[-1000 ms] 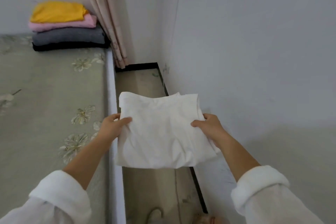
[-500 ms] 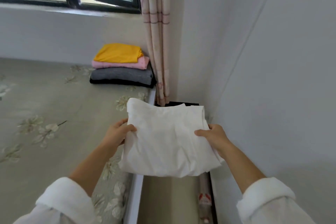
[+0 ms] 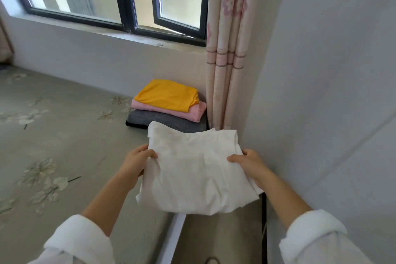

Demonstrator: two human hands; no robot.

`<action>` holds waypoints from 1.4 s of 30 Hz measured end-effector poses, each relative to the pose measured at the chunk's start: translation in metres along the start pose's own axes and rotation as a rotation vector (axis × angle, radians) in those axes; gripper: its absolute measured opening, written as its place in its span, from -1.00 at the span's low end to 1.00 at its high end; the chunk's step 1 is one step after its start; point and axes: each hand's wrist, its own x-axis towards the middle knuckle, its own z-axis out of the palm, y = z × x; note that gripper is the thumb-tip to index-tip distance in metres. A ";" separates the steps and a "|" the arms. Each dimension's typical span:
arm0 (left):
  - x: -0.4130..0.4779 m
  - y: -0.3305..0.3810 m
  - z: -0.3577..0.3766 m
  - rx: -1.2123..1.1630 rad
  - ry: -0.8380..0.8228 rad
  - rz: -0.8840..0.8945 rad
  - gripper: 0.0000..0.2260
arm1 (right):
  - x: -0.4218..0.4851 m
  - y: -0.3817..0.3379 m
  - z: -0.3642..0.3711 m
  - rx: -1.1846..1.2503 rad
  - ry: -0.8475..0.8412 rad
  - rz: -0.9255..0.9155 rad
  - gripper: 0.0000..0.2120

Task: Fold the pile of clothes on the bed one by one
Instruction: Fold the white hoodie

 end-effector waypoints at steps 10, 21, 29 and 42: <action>0.140 0.067 0.027 -0.062 0.224 0.030 -0.49 | 0.177 -0.097 0.006 -0.047 -0.186 -0.023 -0.76; 0.343 0.178 -0.004 0.086 0.320 0.152 -0.55 | 0.333 -0.182 0.063 0.111 -0.237 -0.059 -0.81; 0.486 0.245 -0.012 0.151 0.282 0.165 -0.67 | 0.433 -0.213 0.107 0.222 -0.057 0.035 -0.78; 0.562 0.113 0.012 1.061 0.270 0.052 -0.48 | 0.490 -0.129 0.153 -0.319 0.176 0.182 -0.49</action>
